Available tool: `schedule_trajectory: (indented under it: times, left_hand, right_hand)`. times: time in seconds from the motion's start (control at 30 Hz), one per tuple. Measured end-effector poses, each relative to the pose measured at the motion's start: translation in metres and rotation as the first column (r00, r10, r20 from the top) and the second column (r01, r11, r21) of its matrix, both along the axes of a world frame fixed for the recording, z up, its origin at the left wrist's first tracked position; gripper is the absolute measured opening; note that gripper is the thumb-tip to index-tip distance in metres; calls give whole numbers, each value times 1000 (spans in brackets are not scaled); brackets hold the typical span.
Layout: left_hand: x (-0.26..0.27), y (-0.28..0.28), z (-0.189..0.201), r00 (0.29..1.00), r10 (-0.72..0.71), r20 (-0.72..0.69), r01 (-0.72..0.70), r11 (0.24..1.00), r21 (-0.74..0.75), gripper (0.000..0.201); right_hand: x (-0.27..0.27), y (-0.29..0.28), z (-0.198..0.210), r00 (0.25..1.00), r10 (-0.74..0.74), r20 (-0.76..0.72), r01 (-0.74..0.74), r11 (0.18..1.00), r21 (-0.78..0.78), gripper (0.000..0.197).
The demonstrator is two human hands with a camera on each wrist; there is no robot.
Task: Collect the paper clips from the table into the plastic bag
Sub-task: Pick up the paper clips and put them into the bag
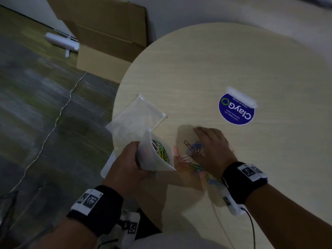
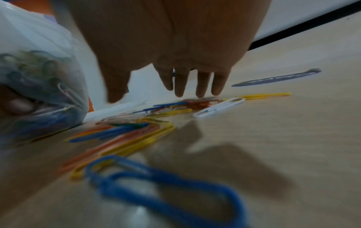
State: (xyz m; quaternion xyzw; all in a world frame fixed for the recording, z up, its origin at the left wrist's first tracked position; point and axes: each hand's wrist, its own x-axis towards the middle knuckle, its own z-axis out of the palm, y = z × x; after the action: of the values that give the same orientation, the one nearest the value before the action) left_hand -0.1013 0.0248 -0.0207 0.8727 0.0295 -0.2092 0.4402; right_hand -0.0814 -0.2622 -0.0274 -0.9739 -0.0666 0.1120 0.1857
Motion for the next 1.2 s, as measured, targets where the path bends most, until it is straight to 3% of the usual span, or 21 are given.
schedule_trajectory:
  times: [0.07,0.1,0.33,0.43,0.57,0.73,0.83,0.93,1.03,1.2]
  left_hand:
    - [1,-3,1,1000,-16,8,16,1000,15,80]
    - [2,-5,1,1000,-23,12,23,1000,21,81]
    - [5,-14,1,997,-74,39,72,996,61,77]
    - [8,-19,2,995,-94,36,91,993,72,76]
    - [11,-30,4,992,-111,61,105,990,96,76]
    - [16,-43,9,986,-138,89,123,980,155,75]
    - [20,-51,9,987,-132,94,116,980,159,71]
    - [22,-57,9,989,-118,84,104,981,162,72]
    - [22,-63,10,990,-117,75,103,979,176,72]
    - [22,-69,17,992,-121,26,115,981,159,73]
  right_hand:
    - [-9,3,0,995,53,-85,-61,993,-97,102]
    - [-13,5,-1,990,90,-107,-105,984,-144,106]
    - [-26,2,-7,984,177,20,-175,981,-85,45]
    - [-29,1,-6,984,178,-5,-178,982,-57,46]
    - [-28,0,-3,986,166,-6,-165,976,-142,40]
    - [-18,-7,15,998,-25,-49,22,998,-64,28]
    - [-15,-13,37,973,-215,81,207,973,97,13]
    - [-11,-12,75,927,-346,147,291,908,301,8]
    - [-8,0,102,949,-262,173,180,906,384,10]
    - [-4,24,101,981,-52,188,0,963,268,15]
